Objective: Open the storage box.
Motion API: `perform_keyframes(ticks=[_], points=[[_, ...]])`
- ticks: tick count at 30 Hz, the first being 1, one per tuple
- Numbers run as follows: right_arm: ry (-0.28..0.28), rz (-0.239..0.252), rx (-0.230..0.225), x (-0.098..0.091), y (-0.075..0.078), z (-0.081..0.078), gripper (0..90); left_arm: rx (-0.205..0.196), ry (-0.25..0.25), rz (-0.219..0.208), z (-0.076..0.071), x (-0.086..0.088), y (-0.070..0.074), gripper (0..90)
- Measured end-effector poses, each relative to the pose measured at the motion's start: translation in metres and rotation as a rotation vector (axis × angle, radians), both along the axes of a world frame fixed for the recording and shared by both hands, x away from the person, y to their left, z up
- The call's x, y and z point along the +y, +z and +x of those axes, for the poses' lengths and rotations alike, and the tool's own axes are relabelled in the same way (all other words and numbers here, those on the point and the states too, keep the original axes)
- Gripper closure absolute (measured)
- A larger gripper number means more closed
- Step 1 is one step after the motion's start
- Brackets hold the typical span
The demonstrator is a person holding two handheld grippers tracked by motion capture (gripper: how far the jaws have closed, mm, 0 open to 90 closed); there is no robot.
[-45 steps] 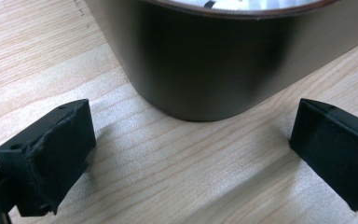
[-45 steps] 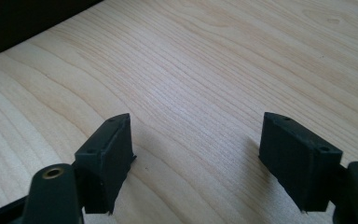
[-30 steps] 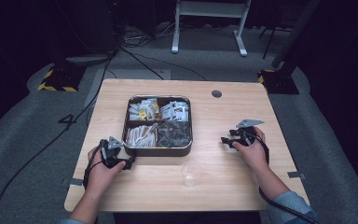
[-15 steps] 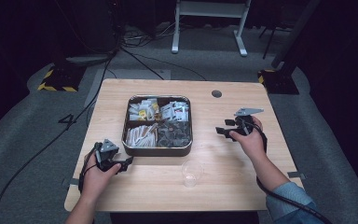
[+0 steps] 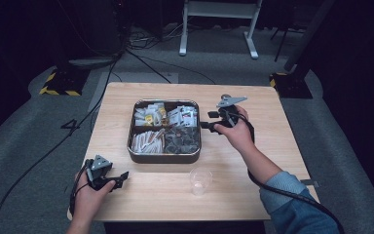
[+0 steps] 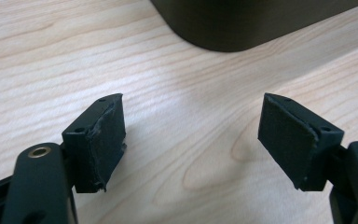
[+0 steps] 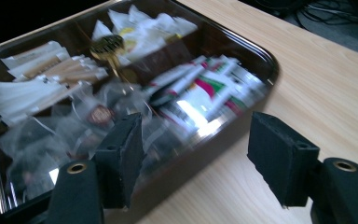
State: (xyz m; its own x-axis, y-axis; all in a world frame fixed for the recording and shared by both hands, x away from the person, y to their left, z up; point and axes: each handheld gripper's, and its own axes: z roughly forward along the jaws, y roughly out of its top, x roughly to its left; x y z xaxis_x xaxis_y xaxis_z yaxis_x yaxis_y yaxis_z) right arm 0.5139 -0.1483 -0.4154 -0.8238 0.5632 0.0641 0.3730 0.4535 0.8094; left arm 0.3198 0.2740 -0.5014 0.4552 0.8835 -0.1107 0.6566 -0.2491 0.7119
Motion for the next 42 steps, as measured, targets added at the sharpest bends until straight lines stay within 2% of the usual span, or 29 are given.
perform_keyframes(ticks=[1, 5, 6, 7, 9, 10, 12, 14, 15, 17, 19, 23, 27, 31, 33, 34, 35, 37, 42], points=[[0.000, 0.000, 0.000, 0.000, 0.000, 0.000, 36.5, 0.000, 0.000, 0.000, 0.000, 0.000, 0.000, 23.6], [0.042, -0.020, -0.007, 0.025, 0.004, 0.005, 36.8, -0.001, 0.001, -0.003, -0.005, 0.003, -0.002, 23.6], [0.061, -0.035, -0.006, 0.037, 0.005, 0.007, 36.8, -0.002, 0.002, -0.004, -0.006, 0.004, -0.002, 23.6], [0.061, -0.035, -0.006, 0.037, 0.005, 0.007, 36.8, -0.007, 0.005, -0.006, -0.006, 0.005, -0.002, 23.6], [0.084, -0.044, 0.000, 0.054, 0.006, 0.010, 36.9, -0.009, 0.013, -0.007, -0.007, 0.006, -0.002, 23.6], [0.084, -0.044, 0.000, 0.054, 0.006, 0.010, 36.9, -0.003, 0.012, -0.012, -0.008, 0.006, -0.002, 23.6], [0.102, -0.044, 0.009, 0.066, 0.006, 0.011, 37.1, -0.003, 0.013, -0.013, -0.008, 0.006, -0.002, 23.6], [0.130, -0.036, 0.032, 0.082, 0.004, 0.011, 37.9, -0.007, 0.004, 0.001, -0.007, 0.006, -0.002, 23.5], [0.138, -0.036, 0.040, 0.087, 0.003, 0.011, 38.8, -0.012, -0.002, 0.023, -0.005, 0.004, -0.002, 23.5], [0.144, -0.039, 0.048, 0.092, 0.002, 0.012, 39.9, -0.013, -0.010, 0.038, -0.005, 0.003, -0.002, 23.5], [0.153, -0.051, 0.061, 0.106, -0.001, 0.014, 42.2, -0.014, -0.016, 0.045, -0.001, 0.002, -0.003, 22.3], [0.158, -0.065, 0.073, 0.121, -0.005, 0.017, 43.3, -0.014, -0.027, 0.052, 0.003, 0.004, -0.002, 22.2], [0.155, -0.095, 0.076, 0.133, -0.011, 0.018, 43.4, -0.012, -0.026, 0.047, 0.006, 0.005, -0.002, 21.7], [0.145, -0.099, 0.096, 0.143, -0.021, 0.019, 45.3, -0.009, -0.029, 0.041, 0.008, 0.005, -0.002, 21.3], [0.137, -0.108, 0.067, 0.146, -0.022, 0.019, 50.7, -0.010, -0.033, 0.046, 0.009, 0.005, -0.002, 21.0], [0.137, -0.108, 0.067, 0.146, -0.022, 0.019, 50.7, -0.010, -0.033, 0.046, 0.009, 0.005, -0.002, 20.7], [0.125, -0.147, 0.034, 0.146, -0.021, 0.018, 58.7, -0.010, -0.037, 0.049, 0.009, 0.004, -0.003, 20.1], [0.123, -0.139, 0.045, 0.146, -0.020, 0.019, 59.0, -0.008, -0.038, 0.055, 0.009, 0.004, -0.002, 19.7], [0.111, -0.146, 0.029, 0.147, -0.020, 0.017, 59.1, -0.009, -0.046, 0.062, 0.012, 0.003, -0.002, 19.1]])
